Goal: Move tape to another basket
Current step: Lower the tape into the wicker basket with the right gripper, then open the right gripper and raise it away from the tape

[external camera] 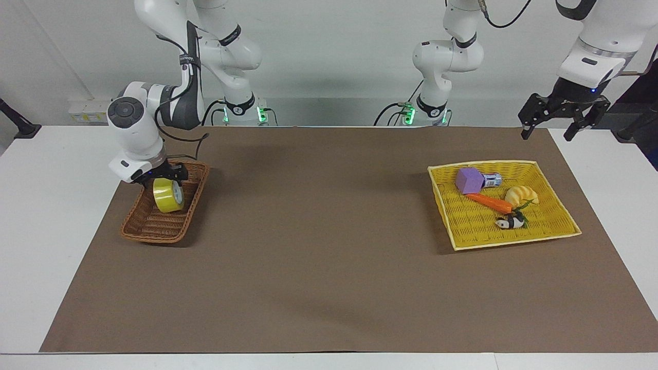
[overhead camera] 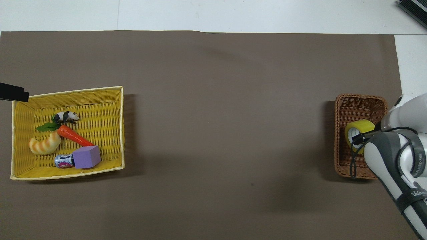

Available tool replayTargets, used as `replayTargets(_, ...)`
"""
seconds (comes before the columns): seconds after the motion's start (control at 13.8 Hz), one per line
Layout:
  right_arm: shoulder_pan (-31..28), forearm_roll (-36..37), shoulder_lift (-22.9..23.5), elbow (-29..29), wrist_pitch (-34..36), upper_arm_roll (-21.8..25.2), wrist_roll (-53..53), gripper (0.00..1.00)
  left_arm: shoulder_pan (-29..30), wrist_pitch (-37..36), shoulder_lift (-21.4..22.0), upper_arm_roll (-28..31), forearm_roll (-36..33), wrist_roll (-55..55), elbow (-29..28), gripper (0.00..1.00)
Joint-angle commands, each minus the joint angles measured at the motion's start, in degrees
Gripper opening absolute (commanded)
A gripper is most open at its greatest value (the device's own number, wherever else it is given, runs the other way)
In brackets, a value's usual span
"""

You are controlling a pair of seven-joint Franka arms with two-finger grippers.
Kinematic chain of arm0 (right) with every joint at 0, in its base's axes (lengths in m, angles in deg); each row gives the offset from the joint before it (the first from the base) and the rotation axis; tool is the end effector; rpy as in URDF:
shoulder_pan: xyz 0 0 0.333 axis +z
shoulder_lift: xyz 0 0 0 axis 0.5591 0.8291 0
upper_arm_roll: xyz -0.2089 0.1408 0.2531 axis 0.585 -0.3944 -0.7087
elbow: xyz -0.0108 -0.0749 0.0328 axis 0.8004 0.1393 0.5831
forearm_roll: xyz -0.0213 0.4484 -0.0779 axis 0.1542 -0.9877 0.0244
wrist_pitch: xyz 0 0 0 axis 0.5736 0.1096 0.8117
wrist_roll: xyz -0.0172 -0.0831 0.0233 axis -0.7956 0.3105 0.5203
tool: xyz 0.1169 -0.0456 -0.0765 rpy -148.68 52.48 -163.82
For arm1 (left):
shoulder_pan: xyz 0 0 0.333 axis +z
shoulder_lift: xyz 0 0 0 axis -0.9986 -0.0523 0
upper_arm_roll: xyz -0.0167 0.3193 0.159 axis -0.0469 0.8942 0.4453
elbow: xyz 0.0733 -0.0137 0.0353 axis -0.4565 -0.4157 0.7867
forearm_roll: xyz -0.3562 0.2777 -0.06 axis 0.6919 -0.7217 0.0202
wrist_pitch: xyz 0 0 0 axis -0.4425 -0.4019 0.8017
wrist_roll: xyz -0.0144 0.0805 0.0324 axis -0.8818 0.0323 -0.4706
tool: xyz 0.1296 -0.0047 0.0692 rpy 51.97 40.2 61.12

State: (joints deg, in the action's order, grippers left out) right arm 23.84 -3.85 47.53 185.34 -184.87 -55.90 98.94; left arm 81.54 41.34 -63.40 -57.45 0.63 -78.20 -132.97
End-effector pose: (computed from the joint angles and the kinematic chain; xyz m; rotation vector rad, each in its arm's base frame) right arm 0.5726 -0.1229 0.3394 2.9290 0.2714 -0.2149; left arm 0.6242 -0.0136 0.6773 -3.1106 0.2150 -0.1773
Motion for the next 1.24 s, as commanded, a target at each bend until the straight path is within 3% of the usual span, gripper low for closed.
replayTargets(0.0, -0.4, 0.5, -0.9, -1.6, 0.7, -0.7, 1.9, 1.0, 0.6, -1.3, 0.5, -0.4, -0.5, -0.3, 0.5, 1.0)
replayTargets(0.36, 3.8, -0.9, 0.2, -9.4, 3.8, -1.5, -1.6, 1.0, 0.6, -1.3, 0.5, -0.5, -0.5, -0.3, 0.5, 1.0)
replayTargets(0.73, 5.2, -11.4, 0.3, -16.3, 9.7, -1.5, -8.8, 1.0, 0.6, -1.3, 0.5, -0.5, -0.5, -0.3, 0.5, 1.0)
replayTargets(0.87, 5.2, -15.6, 0.0, -19.5, 13.6, -1.4, -13.2, 1.0, 0.7, -1.3, 0.5, -0.5, -0.5, -0.3, 0.5, 1.0)
replayTargets(1.16, 5.2, -15.5, 0.1, -29.8, 24.4, -1.5, -14.4, 1.0, 0.7, -1.3, 0.5, -0.5, -0.5, -0.3, 0.5, 1.0)
